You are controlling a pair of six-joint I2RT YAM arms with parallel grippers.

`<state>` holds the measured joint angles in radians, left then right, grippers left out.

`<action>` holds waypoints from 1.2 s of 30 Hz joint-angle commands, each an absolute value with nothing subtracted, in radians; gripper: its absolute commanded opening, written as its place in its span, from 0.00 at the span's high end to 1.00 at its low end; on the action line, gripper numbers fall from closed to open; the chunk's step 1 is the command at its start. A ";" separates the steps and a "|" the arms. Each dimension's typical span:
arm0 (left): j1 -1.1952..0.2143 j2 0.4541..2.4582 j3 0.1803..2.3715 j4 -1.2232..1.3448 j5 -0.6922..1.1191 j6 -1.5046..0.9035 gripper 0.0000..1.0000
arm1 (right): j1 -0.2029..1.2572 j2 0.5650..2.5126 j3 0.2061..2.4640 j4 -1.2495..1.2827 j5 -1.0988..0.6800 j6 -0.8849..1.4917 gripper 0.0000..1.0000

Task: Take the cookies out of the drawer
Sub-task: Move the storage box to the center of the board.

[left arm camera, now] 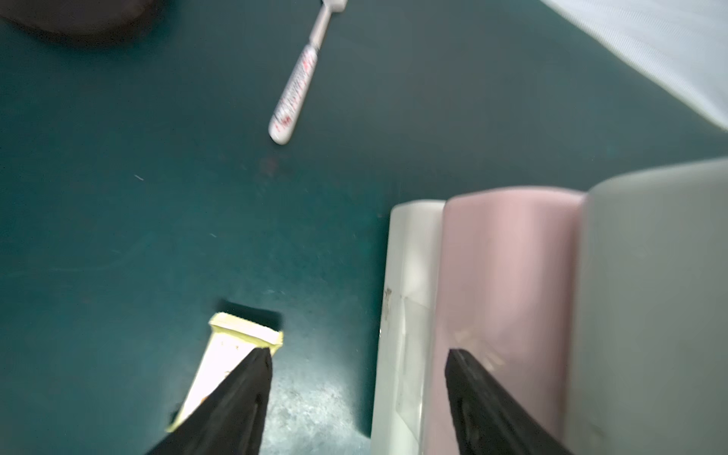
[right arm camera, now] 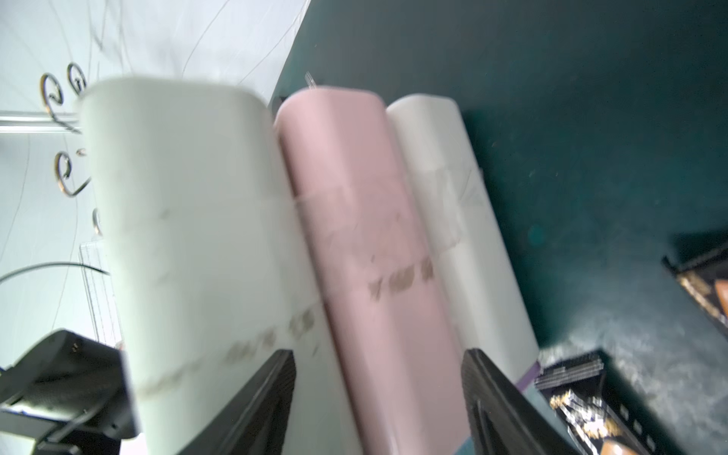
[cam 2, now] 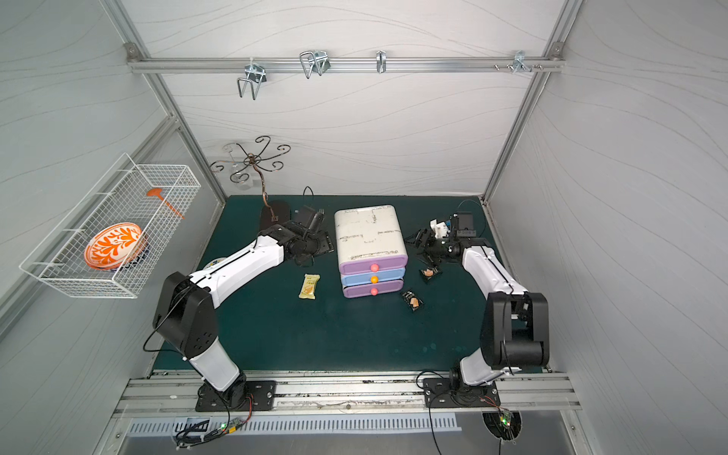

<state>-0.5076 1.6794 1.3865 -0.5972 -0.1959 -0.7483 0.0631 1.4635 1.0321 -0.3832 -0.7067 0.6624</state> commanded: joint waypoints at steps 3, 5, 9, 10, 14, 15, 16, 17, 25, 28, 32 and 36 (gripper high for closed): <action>-0.477 1.611 1.446 -0.720 -0.312 -0.715 0.25 | 0.066 1.271 0.873 -0.526 -0.629 0.715 0.28; -0.476 1.593 1.482 -0.742 -0.312 -0.687 0.26 | 0.065 1.187 0.821 -0.565 -0.588 0.729 0.28; -0.501 1.528 1.570 -0.656 -0.218 -0.580 0.26 | 0.076 0.989 0.738 -0.668 -0.542 0.777 0.29; -0.512 1.522 1.591 -0.617 -0.162 -0.543 0.25 | 0.090 0.934 0.712 -0.678 -0.549 0.801 0.29; -0.520 1.588 1.705 -0.521 0.190 -0.505 0.25 | 0.236 0.724 0.562 -0.613 -0.540 0.975 0.30; -0.521 1.609 1.722 -0.500 0.248 -0.507 0.25 | 0.277 0.669 0.513 -0.559 -0.534 1.053 0.30; -0.524 1.633 1.746 -0.490 0.291 -0.511 0.25 | 0.325 0.607 0.444 -0.494 -0.517 1.139 0.30; -0.526 1.661 1.772 -0.487 0.335 -0.502 0.25 | 0.373 0.545 0.366 -0.401 -0.488 1.221 0.31; -0.532 1.928 2.079 -0.739 0.333 -0.388 0.27 | 0.715 0.478 0.194 -0.145 -0.104 1.409 0.36; -0.515 1.939 2.033 -0.699 0.264 -0.389 0.27 | 0.788 0.667 0.212 -0.020 -0.049 1.406 0.37; -0.475 1.958 2.014 -0.648 0.286 -0.401 0.26 | 0.851 0.928 0.293 0.083 -0.012 1.368 0.37; -0.459 1.987 2.027 -0.670 0.337 -0.384 0.27 | 0.852 1.028 0.296 0.149 0.004 1.386 0.38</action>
<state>-0.4721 1.9591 1.9987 -0.6800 0.3080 -0.4126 0.8455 1.0042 0.2874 0.0601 -0.0551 1.3735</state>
